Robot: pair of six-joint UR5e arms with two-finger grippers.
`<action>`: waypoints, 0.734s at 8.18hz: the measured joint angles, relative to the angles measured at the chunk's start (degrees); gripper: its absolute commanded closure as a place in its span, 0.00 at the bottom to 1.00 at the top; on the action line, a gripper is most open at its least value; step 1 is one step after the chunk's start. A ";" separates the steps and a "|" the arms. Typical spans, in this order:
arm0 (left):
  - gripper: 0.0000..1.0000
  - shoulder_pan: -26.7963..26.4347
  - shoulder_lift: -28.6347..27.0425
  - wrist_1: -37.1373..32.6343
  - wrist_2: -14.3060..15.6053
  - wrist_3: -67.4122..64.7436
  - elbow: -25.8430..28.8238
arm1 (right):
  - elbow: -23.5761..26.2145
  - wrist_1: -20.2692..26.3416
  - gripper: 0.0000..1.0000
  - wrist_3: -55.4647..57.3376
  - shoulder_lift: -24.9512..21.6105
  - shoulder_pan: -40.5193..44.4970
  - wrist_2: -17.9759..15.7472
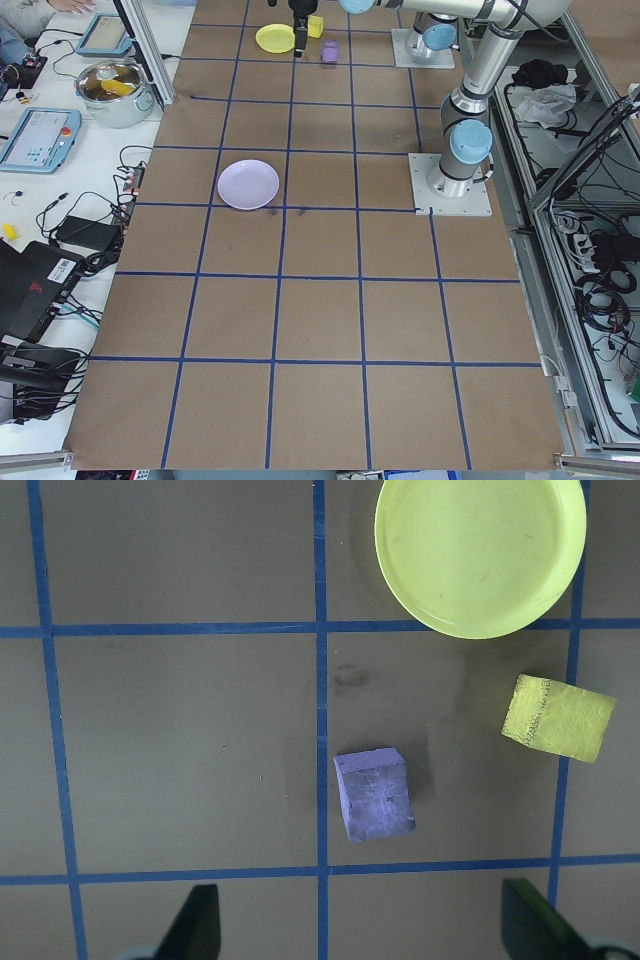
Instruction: Sort blocks by color into plates
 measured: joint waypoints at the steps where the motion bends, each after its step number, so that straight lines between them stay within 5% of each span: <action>1: 0.00 0.07 0.00 0.08 -0.01 0.10 0.08 | 0.00 -0.09 0.00 0.00 0.00 0.00 0.05; 6: 0.00 0.10 -1.56 3.19 0.21 0.25 0.06 | 0.00 -1.36 0.00 -0.03 0.14 0.05 0.06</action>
